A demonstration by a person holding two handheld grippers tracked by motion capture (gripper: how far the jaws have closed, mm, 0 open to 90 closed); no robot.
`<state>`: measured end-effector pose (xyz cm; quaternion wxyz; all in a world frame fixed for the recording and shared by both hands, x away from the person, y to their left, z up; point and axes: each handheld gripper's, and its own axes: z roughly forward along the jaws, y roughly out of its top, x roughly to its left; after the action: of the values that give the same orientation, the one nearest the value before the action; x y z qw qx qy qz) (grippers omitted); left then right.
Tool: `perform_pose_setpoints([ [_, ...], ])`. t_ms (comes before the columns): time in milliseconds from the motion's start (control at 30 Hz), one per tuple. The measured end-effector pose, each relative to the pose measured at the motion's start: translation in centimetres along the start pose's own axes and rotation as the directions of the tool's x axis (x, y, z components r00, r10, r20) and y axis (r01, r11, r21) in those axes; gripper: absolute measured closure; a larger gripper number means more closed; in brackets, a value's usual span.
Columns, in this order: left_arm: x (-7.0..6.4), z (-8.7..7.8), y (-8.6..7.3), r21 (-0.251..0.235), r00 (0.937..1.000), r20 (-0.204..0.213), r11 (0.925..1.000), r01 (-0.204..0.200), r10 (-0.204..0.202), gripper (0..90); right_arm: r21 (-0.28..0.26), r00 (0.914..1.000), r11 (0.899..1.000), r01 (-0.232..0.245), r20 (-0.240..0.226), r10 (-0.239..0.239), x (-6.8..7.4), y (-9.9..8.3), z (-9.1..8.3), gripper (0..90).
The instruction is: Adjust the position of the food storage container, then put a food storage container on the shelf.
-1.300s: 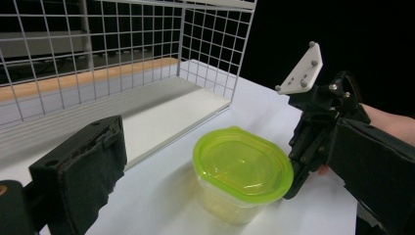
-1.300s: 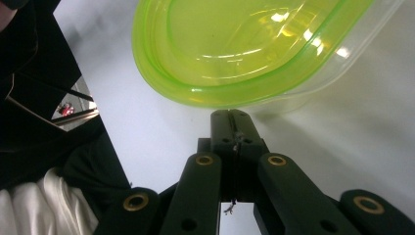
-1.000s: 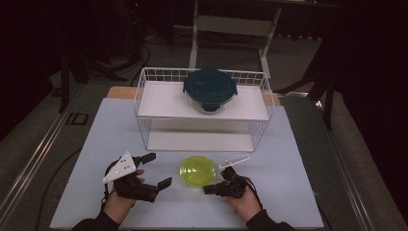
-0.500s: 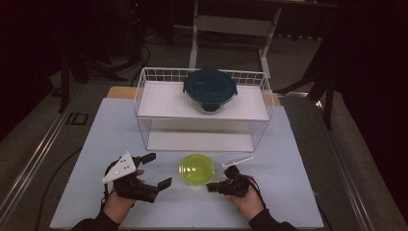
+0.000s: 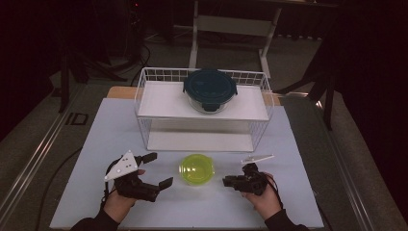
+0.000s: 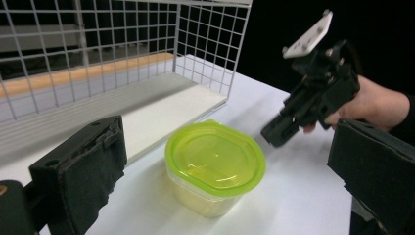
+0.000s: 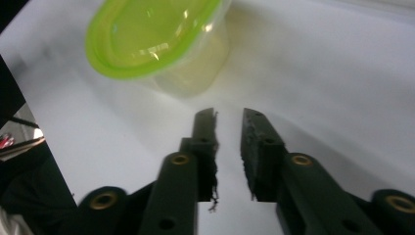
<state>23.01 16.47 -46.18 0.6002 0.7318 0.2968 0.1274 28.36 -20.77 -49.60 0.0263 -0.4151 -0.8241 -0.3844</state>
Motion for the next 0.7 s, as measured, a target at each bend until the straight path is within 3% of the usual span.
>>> perform_pose_setpoints([
  [133,-0.1,0.4,0.3,0.009,0.9996,0.023,0.9998,0.019,-0.019,0.6,-0.049,0.9996,0.998,0.028,0.005,-0.028,0.5,0.9,-1.4,63.0],
  [267,0.3,0.7,1.2,0.027,0.9942,0.051,0.9952,0.094,-0.095,0.6,-0.084,0.9993,0.996,0.036,-0.008,-0.037,0.9,2.1,-2.4,45.0],
  [400,0.5,1.3,1.9,0.084,0.9946,0.04,0.9923,0.092,-0.095,0.5,-0.123,0.9994,0.992,0.028,-0.019,-0.031,1.0,3.1,-2.7,31.7],
  [467,0.5,1.6,2.0,0.094,0.9949,0.012,0.9907,0.098,-0.1,0.5,-0.133,0.9978,0.991,0.021,-0.059,-0.029,0.8,3.4,-2.7,21.0],
  [700,1.4,3.3,2.1,0.165,0.9868,-0.017,0.973,0.162,-0.161,0.5,-0.164,0.9945,0.986,-0.014,-0.105,-0.003,0.3,4.6,-2.1,20.6],
])
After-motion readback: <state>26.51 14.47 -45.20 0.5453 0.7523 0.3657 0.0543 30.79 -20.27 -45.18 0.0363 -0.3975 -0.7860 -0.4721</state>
